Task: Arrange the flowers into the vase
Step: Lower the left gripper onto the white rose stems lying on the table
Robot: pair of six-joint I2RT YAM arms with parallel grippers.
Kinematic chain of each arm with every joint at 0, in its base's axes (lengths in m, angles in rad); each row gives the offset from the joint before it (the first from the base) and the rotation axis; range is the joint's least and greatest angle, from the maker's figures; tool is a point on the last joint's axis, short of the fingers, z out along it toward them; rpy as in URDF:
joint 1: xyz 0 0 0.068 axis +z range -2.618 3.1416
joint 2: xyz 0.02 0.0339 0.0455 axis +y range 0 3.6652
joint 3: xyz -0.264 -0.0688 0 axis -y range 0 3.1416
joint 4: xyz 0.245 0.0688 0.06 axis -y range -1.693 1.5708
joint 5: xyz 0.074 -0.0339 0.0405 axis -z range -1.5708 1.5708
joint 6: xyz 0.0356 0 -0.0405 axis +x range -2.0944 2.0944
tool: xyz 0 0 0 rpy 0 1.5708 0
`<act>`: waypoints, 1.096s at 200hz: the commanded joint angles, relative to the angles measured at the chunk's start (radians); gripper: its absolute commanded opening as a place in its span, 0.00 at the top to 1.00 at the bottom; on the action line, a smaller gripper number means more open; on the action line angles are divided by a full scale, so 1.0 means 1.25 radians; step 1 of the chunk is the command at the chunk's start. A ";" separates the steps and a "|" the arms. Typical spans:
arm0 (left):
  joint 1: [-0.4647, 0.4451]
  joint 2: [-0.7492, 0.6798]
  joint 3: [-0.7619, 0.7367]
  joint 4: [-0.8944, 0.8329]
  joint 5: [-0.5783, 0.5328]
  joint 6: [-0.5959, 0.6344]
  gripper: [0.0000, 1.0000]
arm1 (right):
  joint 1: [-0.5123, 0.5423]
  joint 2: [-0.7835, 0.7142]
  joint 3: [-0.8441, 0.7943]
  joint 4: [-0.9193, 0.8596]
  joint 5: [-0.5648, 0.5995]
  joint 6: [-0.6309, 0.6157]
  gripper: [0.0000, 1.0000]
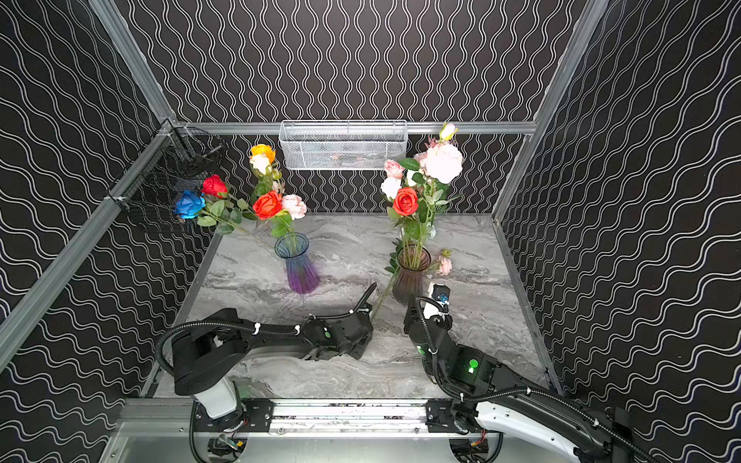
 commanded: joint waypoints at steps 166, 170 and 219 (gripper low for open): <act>0.051 0.000 -0.101 -0.054 -0.084 -0.026 0.96 | 0.000 0.010 0.012 0.038 0.017 -0.020 0.42; 0.052 -0.006 -0.108 -0.057 -0.083 -0.035 0.97 | -0.001 0.008 0.012 0.038 0.017 -0.020 0.42; 0.054 -0.102 -0.229 -0.048 -0.050 -0.172 1.00 | -0.001 -0.017 0.007 0.033 0.020 -0.020 0.42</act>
